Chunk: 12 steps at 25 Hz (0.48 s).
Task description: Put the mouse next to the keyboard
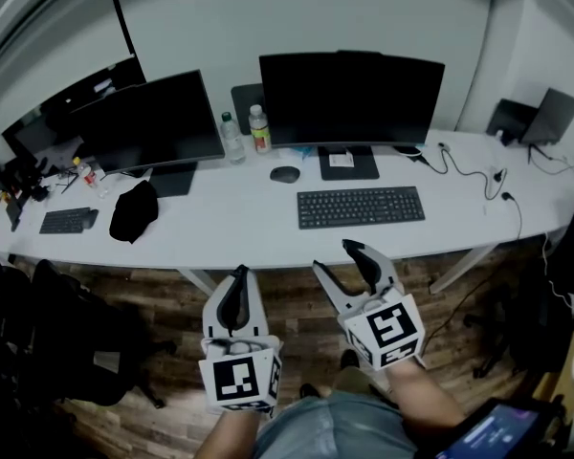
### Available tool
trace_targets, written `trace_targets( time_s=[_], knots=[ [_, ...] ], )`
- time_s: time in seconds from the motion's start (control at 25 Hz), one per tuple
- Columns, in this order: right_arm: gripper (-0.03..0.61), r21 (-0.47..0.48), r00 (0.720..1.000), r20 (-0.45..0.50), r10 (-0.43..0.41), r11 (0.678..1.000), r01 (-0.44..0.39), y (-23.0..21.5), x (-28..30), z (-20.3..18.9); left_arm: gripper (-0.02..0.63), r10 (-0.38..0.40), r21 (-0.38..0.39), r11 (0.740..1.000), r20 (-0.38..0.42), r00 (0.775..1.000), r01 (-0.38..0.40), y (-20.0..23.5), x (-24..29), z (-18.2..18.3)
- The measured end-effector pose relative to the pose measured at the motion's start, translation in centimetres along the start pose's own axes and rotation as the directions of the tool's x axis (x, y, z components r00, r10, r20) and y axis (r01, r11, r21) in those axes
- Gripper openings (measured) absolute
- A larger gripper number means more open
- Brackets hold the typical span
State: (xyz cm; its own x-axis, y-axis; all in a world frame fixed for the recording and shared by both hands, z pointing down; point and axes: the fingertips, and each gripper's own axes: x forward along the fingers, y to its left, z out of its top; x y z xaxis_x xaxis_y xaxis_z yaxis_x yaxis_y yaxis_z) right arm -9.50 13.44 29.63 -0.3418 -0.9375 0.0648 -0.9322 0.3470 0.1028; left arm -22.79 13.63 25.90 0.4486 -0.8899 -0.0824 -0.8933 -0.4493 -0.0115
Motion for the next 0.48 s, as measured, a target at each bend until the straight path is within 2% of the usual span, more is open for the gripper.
trace_targets(
  time_s=[0.2, 0.48],
  knots=[
    [0.23, -0.016, 1.0, -0.017, 0.004, 1.0, -0.004, 0.3, 1.5, -0.2, 0.005, -0.005, -0.007, 1.0, -0.02, 1.0, 0.005, 0.9, 0.8, -0.7],
    [0.229, 0.016, 1.0, -0.028, 0.012, 1.0, -0.012, -0.8, 4.1, -1.5, 0.005, -0.006, 0.013, 1.0, -0.066, 0.998, 0.007, 1.7, 3.1, -2.5]
  ],
)
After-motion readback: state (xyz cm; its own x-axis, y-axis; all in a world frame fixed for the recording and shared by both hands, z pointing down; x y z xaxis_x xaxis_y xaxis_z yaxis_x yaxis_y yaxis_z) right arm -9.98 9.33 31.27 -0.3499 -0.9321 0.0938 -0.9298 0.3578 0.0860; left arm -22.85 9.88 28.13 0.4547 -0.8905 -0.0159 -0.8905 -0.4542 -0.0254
